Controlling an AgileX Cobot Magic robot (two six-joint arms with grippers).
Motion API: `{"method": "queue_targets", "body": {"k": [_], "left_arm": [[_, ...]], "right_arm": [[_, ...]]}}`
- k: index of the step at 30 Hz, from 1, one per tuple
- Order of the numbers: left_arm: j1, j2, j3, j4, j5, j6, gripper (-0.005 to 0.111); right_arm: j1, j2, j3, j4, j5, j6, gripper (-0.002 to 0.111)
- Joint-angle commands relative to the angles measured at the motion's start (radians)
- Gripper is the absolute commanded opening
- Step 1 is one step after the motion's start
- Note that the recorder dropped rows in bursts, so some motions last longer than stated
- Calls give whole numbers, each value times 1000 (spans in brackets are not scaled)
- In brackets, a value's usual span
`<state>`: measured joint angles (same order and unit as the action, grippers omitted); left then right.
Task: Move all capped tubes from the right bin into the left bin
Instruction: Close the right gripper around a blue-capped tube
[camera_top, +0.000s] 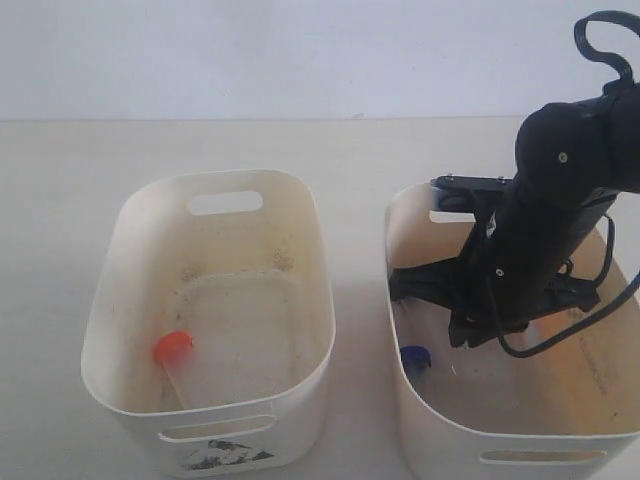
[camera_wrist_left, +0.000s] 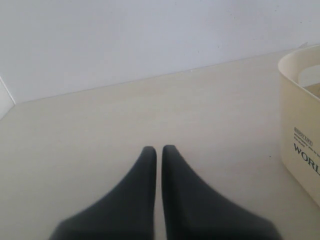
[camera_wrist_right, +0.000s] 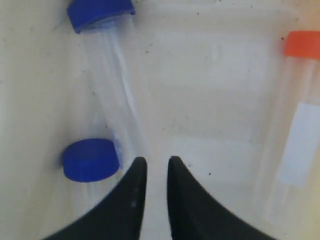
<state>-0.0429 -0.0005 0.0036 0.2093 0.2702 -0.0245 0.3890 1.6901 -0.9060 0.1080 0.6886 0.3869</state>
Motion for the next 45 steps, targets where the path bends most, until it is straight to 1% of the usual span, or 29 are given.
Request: {"method": "queue_targets", "body": {"k": [1, 2, 3, 4, 6, 10, 11, 23, 28, 33, 38, 45], "left_arm": [[-1, 0, -4, -4, -9, -13, 4], [-1, 0, -4, -4, -9, -13, 4], [-1, 0, -4, -4, -9, -13, 4], [-1, 0, -4, -4, -9, -13, 4], [-1, 0, -4, -4, -9, -13, 4], [-1, 0, -4, -4, -9, -13, 4], [-1, 0, -4, -4, -9, -13, 4], [-1, 0, -4, -4, -9, -13, 4], [-1, 0, -4, -4, -9, -13, 4], [-1, 0, -4, -4, -9, -13, 4], [-1, 0, -4, -4, -9, -13, 4], [-1, 0, -4, -4, -9, -13, 4]], "right_arm": [[0, -2, -2, 15, -8, -16, 51], [0, -2, -2, 18, -8, -16, 61], [0, -2, -2, 18, -14, -16, 67], [0, -2, -2, 18, -18, -16, 68], [0, -2, -2, 18, -31, -16, 66], [0, -2, -2, 32, -68, -16, 58], [0, -2, -2, 45, -76, -16, 57], [2, -2, -2, 67, -119, -48, 57], [21, -2, -2, 65, -133, -64, 57], [21, -2, -2, 52, -112, -64, 57], [21, -2, -2, -14, -81, -63, 57], [21, -2, -2, -9, -77, -61, 57]]}}
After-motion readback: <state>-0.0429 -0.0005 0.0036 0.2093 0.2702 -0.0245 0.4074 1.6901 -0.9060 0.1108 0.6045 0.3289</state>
